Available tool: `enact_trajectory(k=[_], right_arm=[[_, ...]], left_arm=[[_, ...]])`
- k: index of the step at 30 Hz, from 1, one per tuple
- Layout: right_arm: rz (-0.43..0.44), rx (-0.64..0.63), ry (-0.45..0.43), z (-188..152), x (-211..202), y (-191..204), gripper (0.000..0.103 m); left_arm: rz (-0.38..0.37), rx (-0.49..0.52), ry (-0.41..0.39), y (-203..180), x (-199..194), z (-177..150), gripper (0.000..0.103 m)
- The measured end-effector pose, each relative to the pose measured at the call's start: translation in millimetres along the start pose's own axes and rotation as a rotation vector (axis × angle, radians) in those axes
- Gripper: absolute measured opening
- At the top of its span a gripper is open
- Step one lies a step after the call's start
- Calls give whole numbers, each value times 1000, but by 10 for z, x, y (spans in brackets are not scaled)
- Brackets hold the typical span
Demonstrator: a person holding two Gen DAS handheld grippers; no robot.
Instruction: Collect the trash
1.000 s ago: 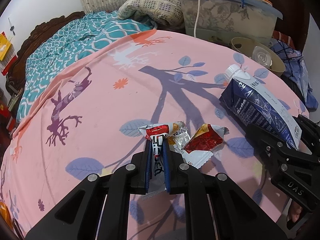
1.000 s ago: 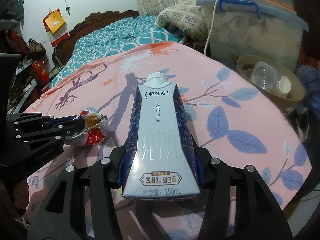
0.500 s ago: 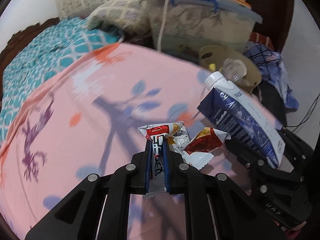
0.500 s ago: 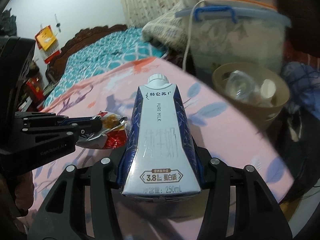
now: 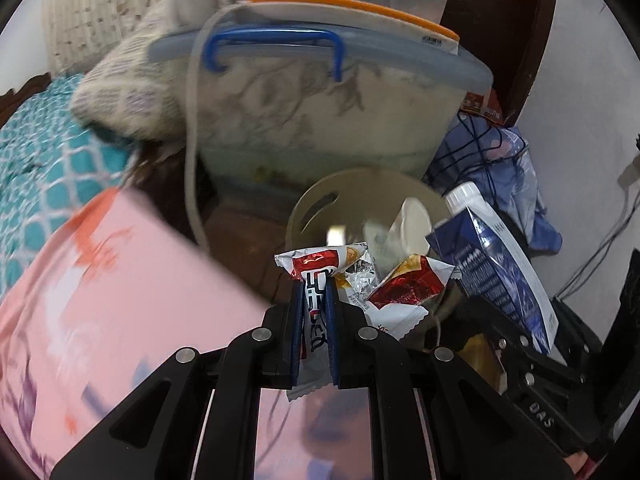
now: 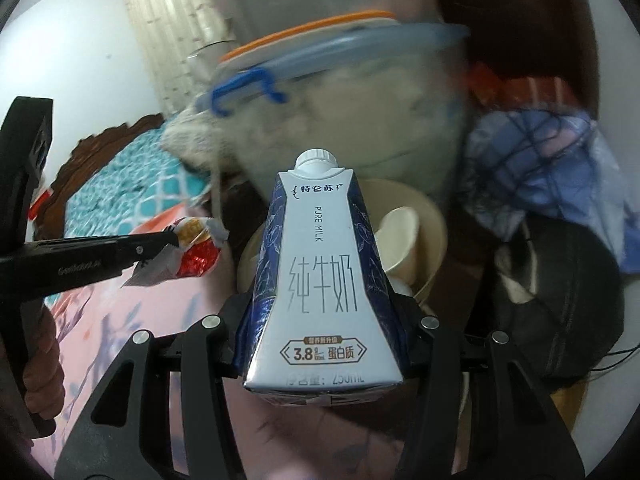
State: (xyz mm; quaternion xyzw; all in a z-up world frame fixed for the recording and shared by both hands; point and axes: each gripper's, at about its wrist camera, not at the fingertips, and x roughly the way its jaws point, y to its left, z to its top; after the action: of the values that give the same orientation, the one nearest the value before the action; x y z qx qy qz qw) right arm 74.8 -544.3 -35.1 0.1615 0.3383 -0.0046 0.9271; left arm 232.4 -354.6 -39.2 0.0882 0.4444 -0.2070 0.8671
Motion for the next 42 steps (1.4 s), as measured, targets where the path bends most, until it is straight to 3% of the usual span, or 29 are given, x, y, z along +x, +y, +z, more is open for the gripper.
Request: enact_trajectory(k=[6,7,8,9,13,19,26,35,42], right_arm=[[-43,19,68,207,458,-260,56],[-32,20,91,220,555,-280,66],[-31,21,98,211,604,-295,71],[-38,23,97,202,627,-302,77],[-23,39,66,143,559,-337,77],[6,73,34,38,363,-308,77],[-33,30,-6,-23,52,-89,77],[-12,0,-12,-228,-330,239,77],[10,-43,-28,-376,-685,534,79]], left_arm=[[-40,4,42,-162,649,510,11],[-46,4,47,-173,737,545,15],[-47,1,62,-184,855,589,35],[-34,-5,78,-192,960,619,46],[-38,-6,94,-174,1048,559,44],[-33,-36,26,-41,704,361,46],[13,-69,-55,103,96,-129,64],[127,-108,-107,289,-579,-882,73],[199,-115,-156,366,-1032,-1300,91]])
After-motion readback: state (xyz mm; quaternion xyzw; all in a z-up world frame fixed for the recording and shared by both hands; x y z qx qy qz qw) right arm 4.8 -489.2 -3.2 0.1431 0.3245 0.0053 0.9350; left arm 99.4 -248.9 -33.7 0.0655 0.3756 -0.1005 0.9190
